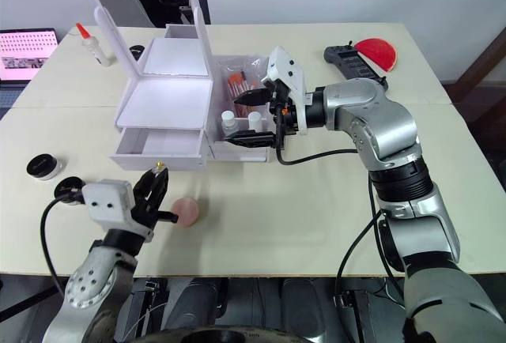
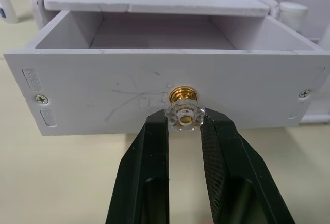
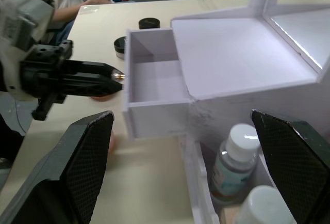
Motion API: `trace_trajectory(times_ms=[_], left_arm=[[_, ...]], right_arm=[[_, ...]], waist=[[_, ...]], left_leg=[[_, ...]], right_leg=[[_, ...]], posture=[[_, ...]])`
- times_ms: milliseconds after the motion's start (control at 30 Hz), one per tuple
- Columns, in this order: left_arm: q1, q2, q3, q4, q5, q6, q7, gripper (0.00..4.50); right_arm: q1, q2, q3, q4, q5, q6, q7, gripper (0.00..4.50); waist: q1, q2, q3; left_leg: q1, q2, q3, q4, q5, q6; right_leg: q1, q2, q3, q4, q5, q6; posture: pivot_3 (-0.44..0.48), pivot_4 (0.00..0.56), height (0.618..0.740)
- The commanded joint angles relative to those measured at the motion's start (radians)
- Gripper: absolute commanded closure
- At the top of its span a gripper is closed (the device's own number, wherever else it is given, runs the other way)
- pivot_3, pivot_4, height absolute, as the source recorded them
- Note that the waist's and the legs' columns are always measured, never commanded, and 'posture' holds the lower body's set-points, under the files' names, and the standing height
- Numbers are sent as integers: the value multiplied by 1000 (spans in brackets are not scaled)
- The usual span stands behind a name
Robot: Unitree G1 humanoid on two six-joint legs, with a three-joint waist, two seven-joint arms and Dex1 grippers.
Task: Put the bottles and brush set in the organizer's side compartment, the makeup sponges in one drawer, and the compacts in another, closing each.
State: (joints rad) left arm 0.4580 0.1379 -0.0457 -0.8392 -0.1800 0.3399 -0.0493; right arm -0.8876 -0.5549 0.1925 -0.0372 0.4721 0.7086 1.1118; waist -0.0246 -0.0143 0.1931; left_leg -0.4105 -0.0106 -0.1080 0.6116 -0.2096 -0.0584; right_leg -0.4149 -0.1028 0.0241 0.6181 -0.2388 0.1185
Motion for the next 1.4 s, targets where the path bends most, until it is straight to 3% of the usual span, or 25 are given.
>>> trace_trajectory(times_ms=[33,300,733,1000,1033,1233,1400], left_arm=[[68,-15,-32,-92,25,-43,15,4156],[226,-8,-25,-196,18,-64,2,4156],[230,14,85,-179,-50,-61,-57,4156],[296,11,118,-199,-88,-99,-94,316],[318,11,117,-203,-95,-112,-102,39],[477,11,183,-208,-181,-230,-168,39],[605,143,586,-33,-521,-326,-435,39]], right_arm=[[-32,22,4,1,-4,-27,15,0],[-46,47,18,36,-18,-50,35,0],[-44,63,11,39,-28,-57,34,0],[-40,70,6,41,-31,-64,32,0],[-40,71,5,43,-31,-64,33,0],[-50,58,-14,69,-21,-75,54,0],[-53,-29,-103,168,4,-128,136,0]], waist=[[-1,0,0],[3,0,0],[3,0,0],[4,0,0],[3,0,0],[4,0,0],[11,0,0]], left_leg=[[0,0,1,0,-1,0],[-6,1,2,1,-5,0],[-11,2,1,3,-5,0],[-10,2,1,5,-5,0],[-10,2,1,5,-5,0],[-10,2,1,6,-5,0],[-11,2,1,6,-5,0]], right_leg=[[0,0,0,-1,0,0],[-5,0,0,-4,-2,3],[-10,1,0,-1,-1,2],[-9,1,0,1,-1,1],[-9,1,0,1,0,1],[-9,1,0,1,0,1],[-10,1,-1,1,-1,0]], posture=[[0,150,740],[0,150,740],[0,150,740],[0,150,740],[0,150,740],[0,150,740],[0,150,740]])
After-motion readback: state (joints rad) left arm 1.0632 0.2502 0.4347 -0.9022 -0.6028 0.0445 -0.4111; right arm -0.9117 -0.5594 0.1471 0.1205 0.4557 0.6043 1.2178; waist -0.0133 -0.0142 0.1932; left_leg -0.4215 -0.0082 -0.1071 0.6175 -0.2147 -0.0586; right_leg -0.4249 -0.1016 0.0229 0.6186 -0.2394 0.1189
